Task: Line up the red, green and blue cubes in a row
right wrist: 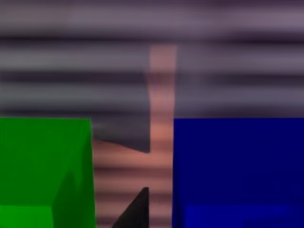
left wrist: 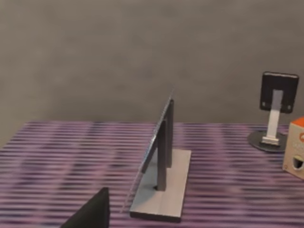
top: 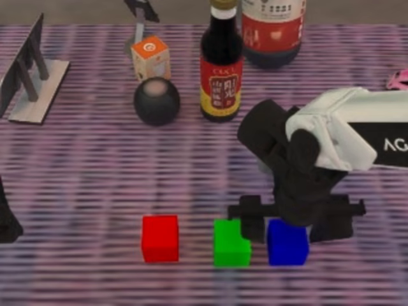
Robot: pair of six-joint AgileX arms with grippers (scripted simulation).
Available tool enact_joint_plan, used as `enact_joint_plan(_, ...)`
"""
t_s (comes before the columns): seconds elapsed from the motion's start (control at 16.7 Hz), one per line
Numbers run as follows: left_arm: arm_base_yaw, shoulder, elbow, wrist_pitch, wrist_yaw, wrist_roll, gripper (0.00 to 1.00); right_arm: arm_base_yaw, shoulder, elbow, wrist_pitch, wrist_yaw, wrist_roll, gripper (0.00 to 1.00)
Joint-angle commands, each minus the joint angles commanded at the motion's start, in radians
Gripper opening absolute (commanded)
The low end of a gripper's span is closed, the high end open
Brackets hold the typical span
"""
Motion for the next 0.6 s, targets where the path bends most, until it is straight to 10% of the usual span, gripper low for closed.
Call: enact_joint_plan(0.6,0.000,0.000,0.000,0.000,0.000,0.000,1.00,-0.001,-0.002,0.003,-0.004,0.000,0.000,1.00)
